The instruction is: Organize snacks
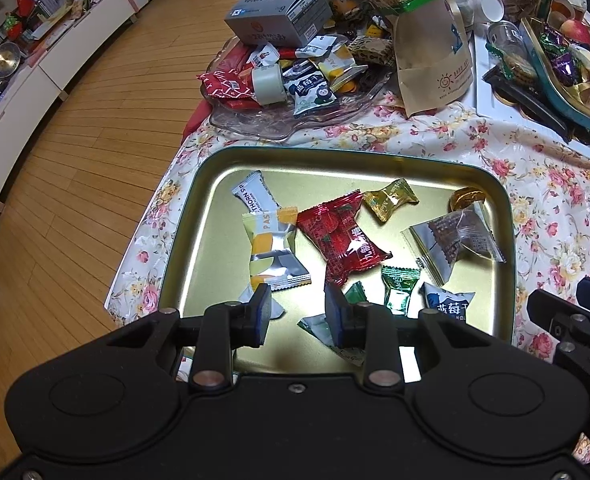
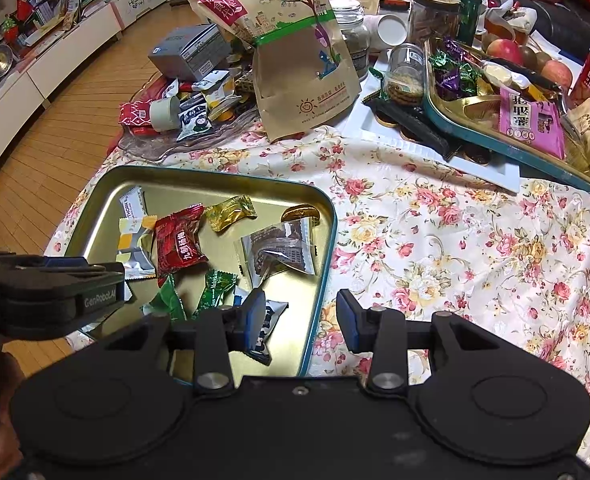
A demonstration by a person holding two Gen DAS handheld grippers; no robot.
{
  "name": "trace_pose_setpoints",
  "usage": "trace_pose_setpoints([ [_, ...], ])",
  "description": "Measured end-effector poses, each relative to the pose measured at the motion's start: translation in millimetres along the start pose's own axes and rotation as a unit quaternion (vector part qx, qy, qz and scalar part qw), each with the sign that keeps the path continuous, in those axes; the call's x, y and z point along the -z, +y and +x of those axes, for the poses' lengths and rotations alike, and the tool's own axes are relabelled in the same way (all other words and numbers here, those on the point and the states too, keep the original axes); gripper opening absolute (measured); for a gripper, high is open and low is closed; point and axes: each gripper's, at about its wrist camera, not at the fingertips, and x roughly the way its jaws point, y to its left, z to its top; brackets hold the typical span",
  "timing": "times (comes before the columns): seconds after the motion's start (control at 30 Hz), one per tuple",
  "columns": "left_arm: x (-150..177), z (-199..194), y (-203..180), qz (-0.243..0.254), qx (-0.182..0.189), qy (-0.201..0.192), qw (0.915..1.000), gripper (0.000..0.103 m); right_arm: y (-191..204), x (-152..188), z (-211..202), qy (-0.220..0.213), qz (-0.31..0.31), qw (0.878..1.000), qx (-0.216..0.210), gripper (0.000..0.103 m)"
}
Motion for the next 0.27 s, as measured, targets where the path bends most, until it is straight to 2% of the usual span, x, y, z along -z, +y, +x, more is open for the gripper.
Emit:
trace_pose_setpoints([
  [0.27,0.8,0.3,-1.6,0.005,-0.001,-0.003,1.0,0.041,-0.5,0.1,-0.3,0.002,0.002,1.0,0.0,0.042],
])
